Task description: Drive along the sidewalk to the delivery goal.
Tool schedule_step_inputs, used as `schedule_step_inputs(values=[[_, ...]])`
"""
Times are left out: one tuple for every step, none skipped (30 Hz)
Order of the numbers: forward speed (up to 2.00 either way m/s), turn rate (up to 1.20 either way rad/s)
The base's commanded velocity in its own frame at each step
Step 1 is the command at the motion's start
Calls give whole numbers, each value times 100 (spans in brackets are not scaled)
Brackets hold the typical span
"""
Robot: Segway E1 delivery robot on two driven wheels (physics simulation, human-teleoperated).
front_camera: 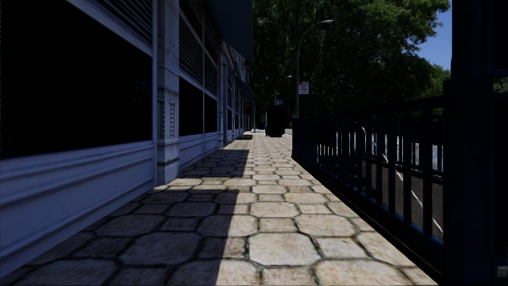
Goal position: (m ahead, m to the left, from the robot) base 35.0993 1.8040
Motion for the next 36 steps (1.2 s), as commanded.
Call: schedule_step_inputs(values=[[200,0],[200,0],[200,0],[200,0],[200,0],[200,0],[200,0],[200,0],[200,0],[200,0],[200,0],[200,0],[200,0],[200,0],[200,0],[200,0],[200,0],[200,0],[200,0],[200,0],[200,0],[200,0],[200,0],[200,0],[200,0],[200,0],[200,0],[200,0],[200,0],[200,0],[200,0],[200,0],[200,0],[200,0],[200,0],[200,0]])
